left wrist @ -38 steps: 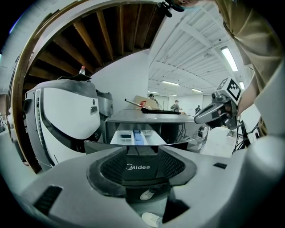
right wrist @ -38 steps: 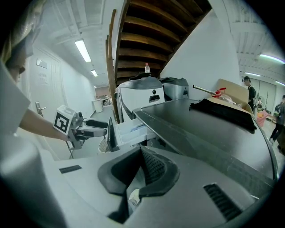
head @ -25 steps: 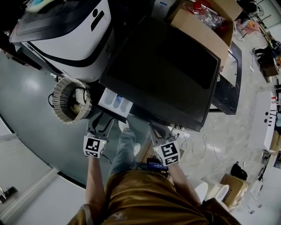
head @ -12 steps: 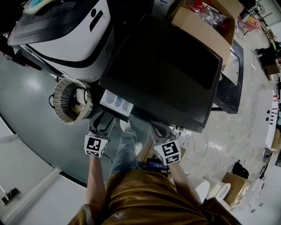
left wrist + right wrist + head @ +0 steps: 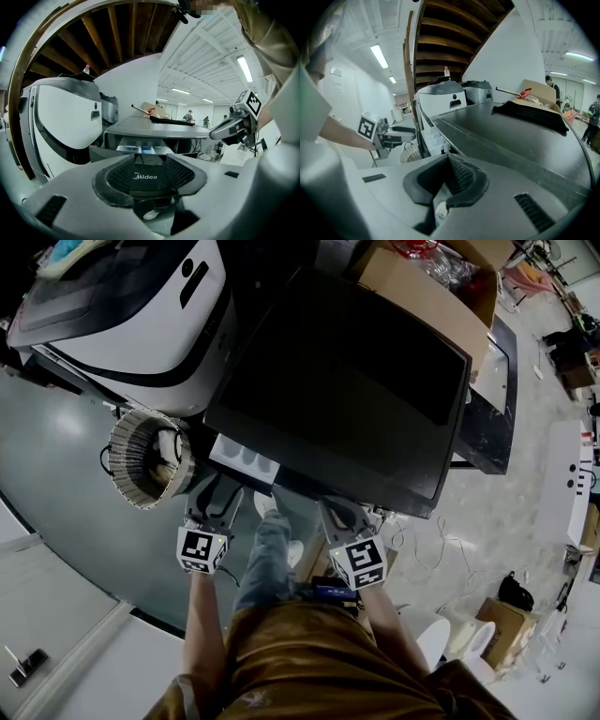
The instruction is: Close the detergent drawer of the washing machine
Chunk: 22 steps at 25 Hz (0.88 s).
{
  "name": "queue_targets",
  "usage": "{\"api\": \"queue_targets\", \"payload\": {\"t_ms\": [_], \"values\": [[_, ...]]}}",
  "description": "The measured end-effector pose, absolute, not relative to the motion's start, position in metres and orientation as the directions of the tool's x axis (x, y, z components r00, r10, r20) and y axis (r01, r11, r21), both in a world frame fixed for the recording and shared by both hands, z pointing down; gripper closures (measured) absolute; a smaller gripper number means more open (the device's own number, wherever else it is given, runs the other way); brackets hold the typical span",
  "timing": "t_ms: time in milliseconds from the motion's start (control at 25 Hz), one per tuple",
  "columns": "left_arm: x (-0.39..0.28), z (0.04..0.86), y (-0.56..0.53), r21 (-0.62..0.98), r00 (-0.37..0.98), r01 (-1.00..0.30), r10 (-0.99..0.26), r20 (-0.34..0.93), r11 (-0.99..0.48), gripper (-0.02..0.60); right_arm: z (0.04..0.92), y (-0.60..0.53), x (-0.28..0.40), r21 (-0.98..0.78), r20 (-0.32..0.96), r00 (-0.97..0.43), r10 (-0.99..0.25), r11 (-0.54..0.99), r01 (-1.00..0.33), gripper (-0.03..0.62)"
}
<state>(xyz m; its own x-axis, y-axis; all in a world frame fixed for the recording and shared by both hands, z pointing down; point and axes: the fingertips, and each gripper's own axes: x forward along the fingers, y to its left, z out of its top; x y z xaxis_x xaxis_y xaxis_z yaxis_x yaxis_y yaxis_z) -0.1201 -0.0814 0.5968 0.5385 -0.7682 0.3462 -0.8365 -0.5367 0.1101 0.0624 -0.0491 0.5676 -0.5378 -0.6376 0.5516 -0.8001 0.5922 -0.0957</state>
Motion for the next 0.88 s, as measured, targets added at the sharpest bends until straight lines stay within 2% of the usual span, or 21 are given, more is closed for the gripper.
{"api": "queue_targets", "payload": {"t_ms": [880], "values": [[-0.108, 0.595, -0.11, 0.125, 0.554, -0.828, -0.764, 0.331, -0.547, 0.361, 0.563, -0.06, 0.077, -0.077, 0.552, -0.509, -0.66, 0.567, -0.82, 0.582]]}}
